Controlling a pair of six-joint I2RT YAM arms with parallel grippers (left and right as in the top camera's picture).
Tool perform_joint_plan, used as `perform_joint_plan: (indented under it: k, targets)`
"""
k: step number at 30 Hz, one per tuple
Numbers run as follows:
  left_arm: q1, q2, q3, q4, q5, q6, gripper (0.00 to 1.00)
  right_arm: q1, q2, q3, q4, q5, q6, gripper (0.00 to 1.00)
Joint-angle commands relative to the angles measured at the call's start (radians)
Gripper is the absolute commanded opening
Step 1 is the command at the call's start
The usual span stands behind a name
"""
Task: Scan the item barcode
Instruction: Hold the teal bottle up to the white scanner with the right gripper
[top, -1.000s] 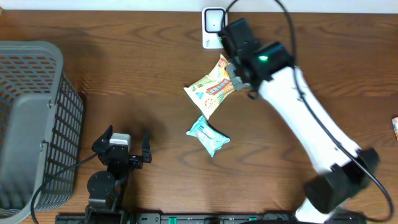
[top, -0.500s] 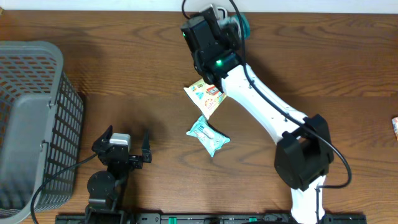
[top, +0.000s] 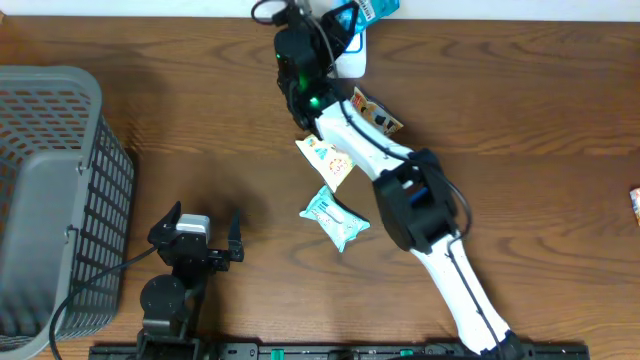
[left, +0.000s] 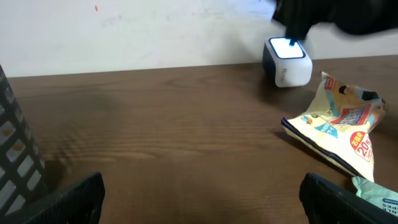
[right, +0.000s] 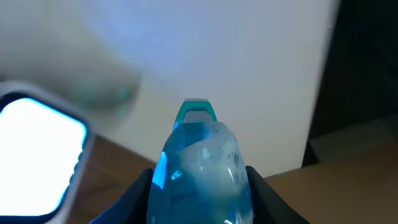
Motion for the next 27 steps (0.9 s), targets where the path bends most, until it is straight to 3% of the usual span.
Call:
perform_joint_plan:
  k: [1, 27]
  targets:
    - [0.003, -0.003, -0.016, -0.033, 0.014, -0.002, 1.00, 0.005, 0.031, 0.087, 0.007, 0.024, -0.069, 0.01]
    - [0.003, -0.003, -0.016, -0.033, 0.014, -0.002, 1.00, 0.023, 0.074, 0.086, -0.191, -0.045, 0.103, 0.01]
